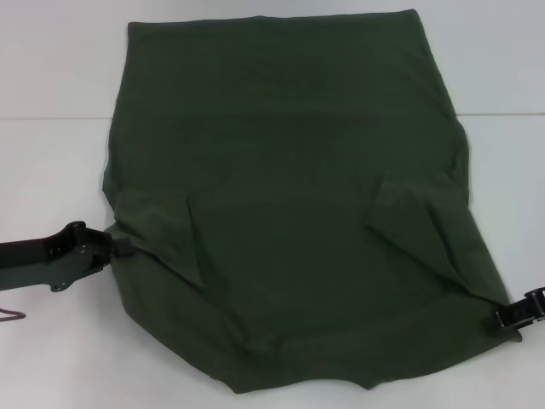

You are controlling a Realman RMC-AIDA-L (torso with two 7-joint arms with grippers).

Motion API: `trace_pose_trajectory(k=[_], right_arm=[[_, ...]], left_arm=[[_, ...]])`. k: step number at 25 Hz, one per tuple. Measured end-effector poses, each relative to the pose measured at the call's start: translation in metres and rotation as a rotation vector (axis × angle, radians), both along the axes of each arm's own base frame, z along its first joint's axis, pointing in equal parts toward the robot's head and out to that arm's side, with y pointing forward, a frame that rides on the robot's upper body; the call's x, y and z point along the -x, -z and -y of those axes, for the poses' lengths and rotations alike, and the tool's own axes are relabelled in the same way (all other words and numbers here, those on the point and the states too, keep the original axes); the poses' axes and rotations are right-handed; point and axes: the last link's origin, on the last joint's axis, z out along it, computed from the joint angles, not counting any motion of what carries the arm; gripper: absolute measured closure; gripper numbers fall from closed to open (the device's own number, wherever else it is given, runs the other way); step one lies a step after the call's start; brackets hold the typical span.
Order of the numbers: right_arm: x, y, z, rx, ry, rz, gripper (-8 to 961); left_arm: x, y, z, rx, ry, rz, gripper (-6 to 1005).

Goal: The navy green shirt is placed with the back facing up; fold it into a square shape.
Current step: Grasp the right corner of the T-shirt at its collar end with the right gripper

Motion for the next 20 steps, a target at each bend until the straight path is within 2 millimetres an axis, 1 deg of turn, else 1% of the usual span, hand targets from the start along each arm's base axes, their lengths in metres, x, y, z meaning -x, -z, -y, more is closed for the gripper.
trace_pose_trajectory(k=[9, 20], right_arm=[[0.009, 0.012, -0.003, 0.016, -0.025, -0.01, 298], [0.013, 0.014, -0.004, 0.019, -0.023, -0.025, 302]], left_arm=[[0.0, 0.0, 0.0, -0.001, 0.001, 0.001, 960], [-0.001, 0.001, 0.001, 0.003, 0.002, 0.008, 959]])
